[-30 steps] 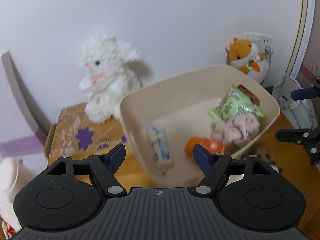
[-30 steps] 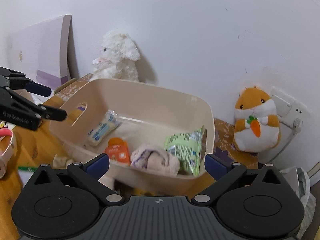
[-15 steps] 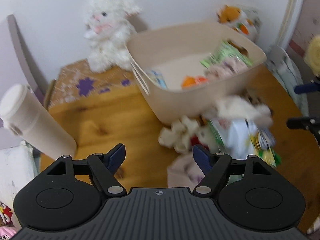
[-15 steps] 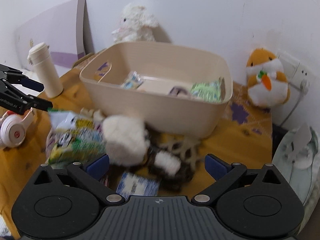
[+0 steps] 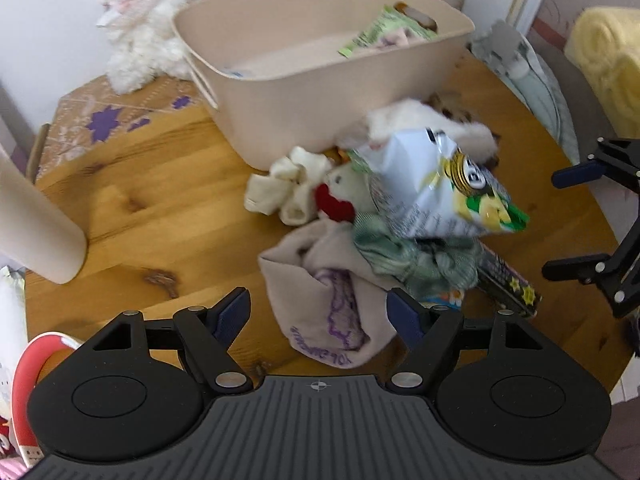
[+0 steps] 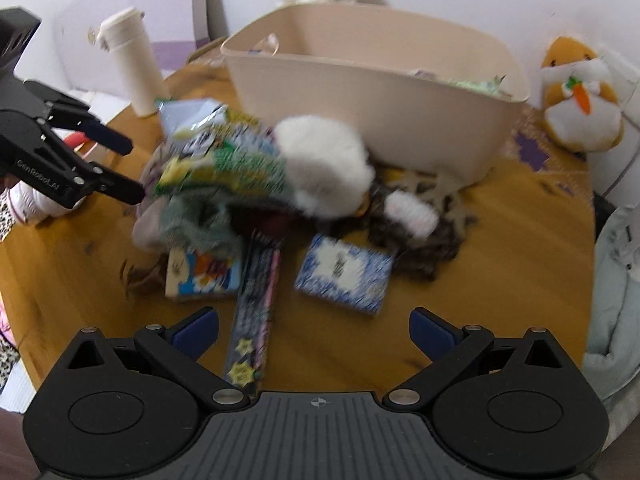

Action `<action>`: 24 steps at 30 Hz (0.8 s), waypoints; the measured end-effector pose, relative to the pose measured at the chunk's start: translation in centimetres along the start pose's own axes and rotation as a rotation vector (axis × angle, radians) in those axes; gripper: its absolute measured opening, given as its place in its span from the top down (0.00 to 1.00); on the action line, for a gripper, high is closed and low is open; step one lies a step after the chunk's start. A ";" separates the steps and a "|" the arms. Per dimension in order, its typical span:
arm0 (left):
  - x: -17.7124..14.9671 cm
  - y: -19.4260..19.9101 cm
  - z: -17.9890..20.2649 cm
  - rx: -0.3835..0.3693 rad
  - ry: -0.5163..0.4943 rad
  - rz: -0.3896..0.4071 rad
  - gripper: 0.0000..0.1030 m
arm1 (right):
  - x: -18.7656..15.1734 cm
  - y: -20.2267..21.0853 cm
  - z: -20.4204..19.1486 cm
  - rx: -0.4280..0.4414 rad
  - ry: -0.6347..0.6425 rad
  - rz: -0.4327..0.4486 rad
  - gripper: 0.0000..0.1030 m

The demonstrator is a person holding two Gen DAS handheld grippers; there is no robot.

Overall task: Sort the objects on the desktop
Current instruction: 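Grasp the grey cloth with left tool while right tool grasps dark snack stick box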

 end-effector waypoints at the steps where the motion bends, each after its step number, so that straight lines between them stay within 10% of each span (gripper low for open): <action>1: -0.1 -0.3 0.2 -0.007 -0.009 -0.008 0.26 | -0.2 -0.3 -0.3 0.006 0.003 -0.007 0.00; 24: 0.0 -5.2 1.3 -0.015 -0.057 -0.024 0.36 | -1.2 -4.9 -3.8 -0.011 0.118 -0.083 0.27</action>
Point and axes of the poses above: each gripper's, at about its wrist camera, not at the fingertips, and y roughly against the way its jaws point, z to its right, x to its top, the point moved 4 cm from there along -y, roughly the way its jaws point, and after that the axes turned 7 degrees about z, right-handed, at the moved point
